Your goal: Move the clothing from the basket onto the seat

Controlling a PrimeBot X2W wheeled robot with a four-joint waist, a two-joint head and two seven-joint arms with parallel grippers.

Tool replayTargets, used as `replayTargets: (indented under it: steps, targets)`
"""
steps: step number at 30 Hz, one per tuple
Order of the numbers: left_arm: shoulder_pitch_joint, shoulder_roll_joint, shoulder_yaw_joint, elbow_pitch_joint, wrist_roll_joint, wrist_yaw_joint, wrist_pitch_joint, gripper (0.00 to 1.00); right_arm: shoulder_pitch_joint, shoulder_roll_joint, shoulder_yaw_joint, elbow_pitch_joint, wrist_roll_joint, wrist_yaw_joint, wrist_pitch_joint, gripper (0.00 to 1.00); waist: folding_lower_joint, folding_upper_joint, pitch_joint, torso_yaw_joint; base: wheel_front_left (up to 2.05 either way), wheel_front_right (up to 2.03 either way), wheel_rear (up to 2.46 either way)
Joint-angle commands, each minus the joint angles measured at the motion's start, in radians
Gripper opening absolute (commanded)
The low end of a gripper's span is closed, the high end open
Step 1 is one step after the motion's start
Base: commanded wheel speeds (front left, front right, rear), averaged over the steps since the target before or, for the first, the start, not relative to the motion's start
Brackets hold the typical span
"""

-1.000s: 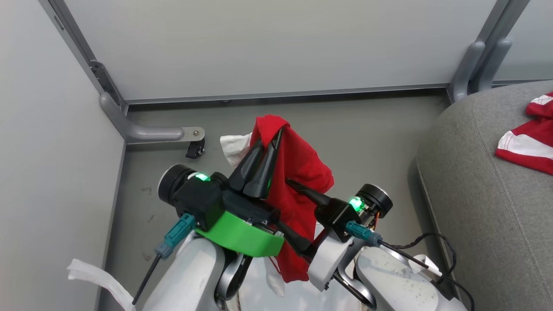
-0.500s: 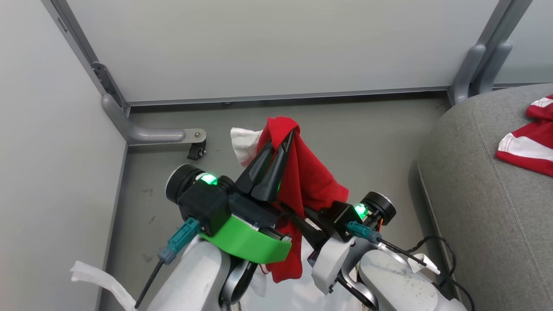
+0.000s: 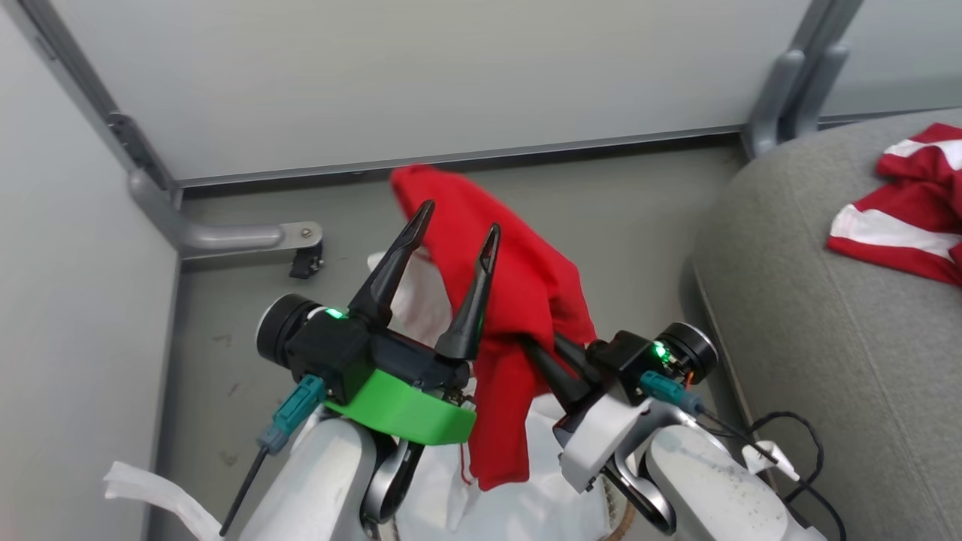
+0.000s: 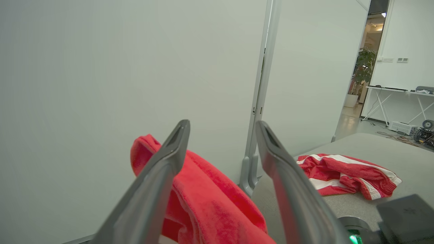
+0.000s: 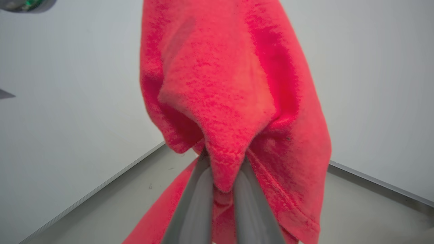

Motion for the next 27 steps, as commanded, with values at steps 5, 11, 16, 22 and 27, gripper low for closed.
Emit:
replayTargets:
  steps: [5,11,16,22,27]
  targets:
    - [0.038,0.016,0.036,0.022,0.023,-0.003,0.001,1.0,0.048,-0.004,-0.054,-0.046,-0.01,-0.001,0.0,0.0,0.0,0.0,0.017,-0.156,0.0,0.0,0.0]
    - [0.059,0.023,0.067,0.044,0.034,-0.003,0.001,1.0,0.089,-0.003,-0.1,-0.093,-0.022,-0.001,0.0,0.0,0.0,0.0,0.025,-0.3,0.0,0.0,0.0]
    - [0.075,0.029,0.083,0.051,0.041,-0.003,0.001,1.0,0.126,-0.002,-0.142,-0.124,-0.028,-0.001,0.0,0.0,0.0,0.0,0.029,-0.414,0.0,0.0,0.0]
    - [0.084,0.03,0.082,0.061,0.045,-0.003,0.001,1.0,0.156,-0.003,-0.203,-0.157,-0.063,-0.001,0.0,0.0,0.0,0.0,0.037,-0.505,0.0,0.0,0.0]
    - [0.058,0.037,0.051,0.09,0.033,-0.003,0.001,1.0,0.163,-0.002,-0.311,-0.206,-0.115,-0.001,0.0,0.0,0.0,0.0,0.061,-0.517,0.0,0.0,0.0]
